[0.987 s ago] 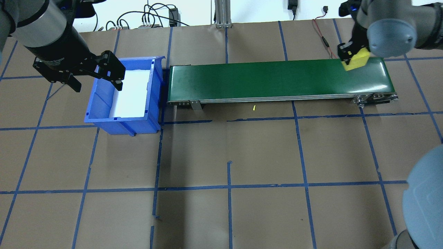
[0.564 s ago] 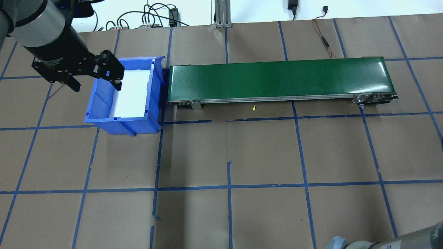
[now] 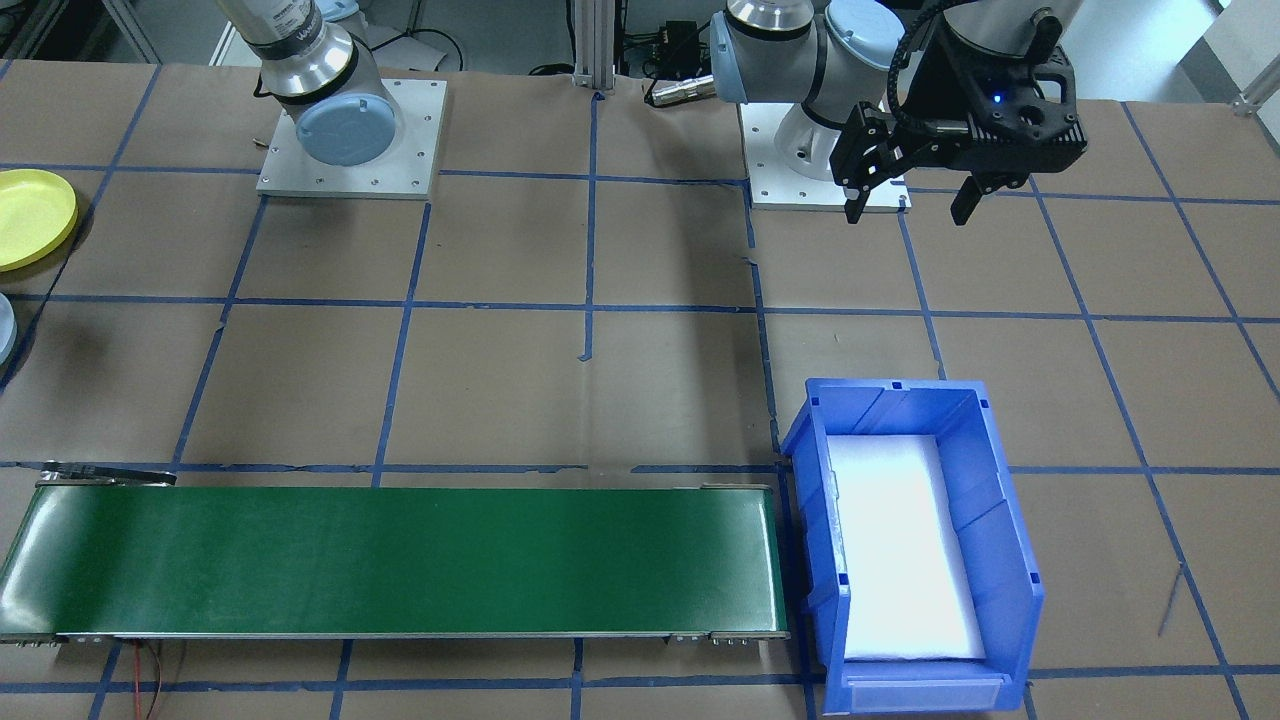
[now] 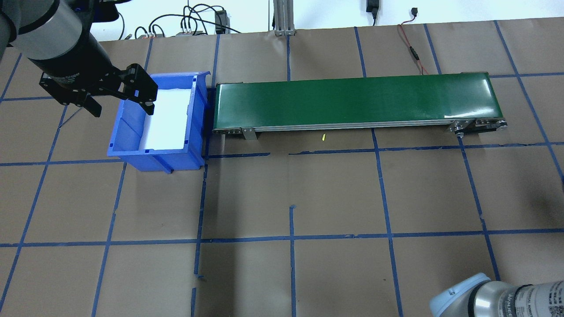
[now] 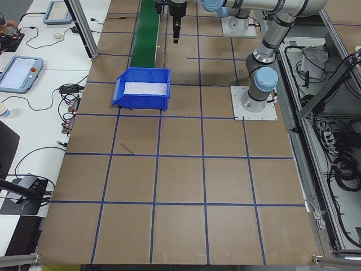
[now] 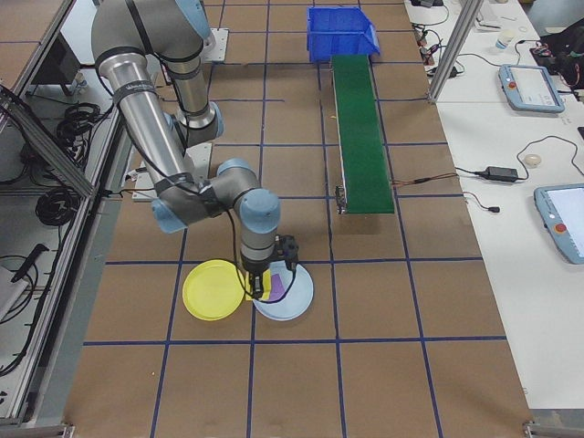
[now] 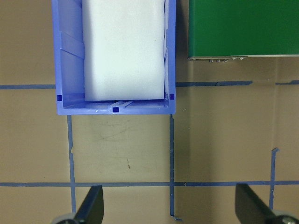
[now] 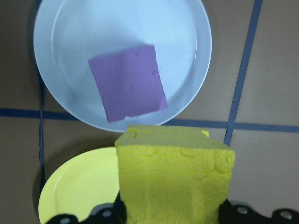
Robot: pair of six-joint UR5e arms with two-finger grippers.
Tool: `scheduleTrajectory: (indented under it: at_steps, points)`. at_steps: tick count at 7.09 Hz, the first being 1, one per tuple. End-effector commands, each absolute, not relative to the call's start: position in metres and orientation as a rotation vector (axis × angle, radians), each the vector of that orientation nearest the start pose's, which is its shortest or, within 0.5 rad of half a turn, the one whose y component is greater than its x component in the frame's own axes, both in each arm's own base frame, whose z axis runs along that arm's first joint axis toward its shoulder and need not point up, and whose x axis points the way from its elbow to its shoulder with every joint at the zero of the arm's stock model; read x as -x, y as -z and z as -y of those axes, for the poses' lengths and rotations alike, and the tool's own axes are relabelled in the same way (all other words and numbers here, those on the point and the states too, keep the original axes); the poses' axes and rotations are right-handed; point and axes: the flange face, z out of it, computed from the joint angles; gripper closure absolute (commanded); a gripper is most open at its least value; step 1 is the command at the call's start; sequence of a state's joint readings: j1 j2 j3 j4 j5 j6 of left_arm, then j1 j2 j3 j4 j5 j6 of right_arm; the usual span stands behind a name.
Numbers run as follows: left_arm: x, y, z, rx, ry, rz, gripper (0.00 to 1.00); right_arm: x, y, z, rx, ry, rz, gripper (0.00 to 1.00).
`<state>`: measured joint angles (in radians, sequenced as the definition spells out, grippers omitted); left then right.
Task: Move block left to right into plate
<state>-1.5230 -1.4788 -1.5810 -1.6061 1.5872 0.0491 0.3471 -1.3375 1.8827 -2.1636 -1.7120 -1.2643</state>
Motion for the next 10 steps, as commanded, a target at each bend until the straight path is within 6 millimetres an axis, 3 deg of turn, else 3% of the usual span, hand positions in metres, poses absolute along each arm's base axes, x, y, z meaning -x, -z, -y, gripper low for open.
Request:
scheduleTrajectory:
  at_steps: [1, 2, 3, 5, 6, 7, 9, 10]
  points:
    - [0.110, -0.523, 0.461, -0.002, 0.073, -3.122, 0.00, 0.464, -0.250, 0.257, -0.108, -0.204, -3.152, 0.89]
    - [0.109, -0.524, 0.461, 0.001, 0.075, -3.120, 0.00, 0.457, -0.236, 0.248, -0.159, -0.220, -3.118, 0.73]
    - [0.110, -0.524, 0.461, -0.002, 0.075, -3.120, 0.00, 0.454, -0.231, 0.247, -0.151, -0.204, -3.104, 0.01]
    - [0.111, -0.524, 0.460, -0.004, 0.075, -3.121, 0.00, 0.451, -0.240, 0.255, -0.174, -0.207, -3.119, 0.00]
    - [0.110, -0.523, 0.461, -0.002, 0.073, -3.122, 0.00, 0.432, -0.261, 0.289, -0.164, -0.198, -3.150, 0.00]
    - [0.110, -0.524, 0.461, -0.002, 0.073, -3.125, 0.00, 0.390, -0.277, 0.336, -0.114, -0.274, -3.138, 0.00]
    - [0.110, -0.523, 0.460, 0.000, 0.071, -3.125, 0.00, 0.271, -0.321, 0.436, 0.102, -0.277, -3.180, 0.00]
    - [0.110, -0.523, 0.460, 0.000, 0.068, -3.125, 0.00, 0.214, -0.332, 0.473, 0.188, -0.233, -3.186, 0.00]
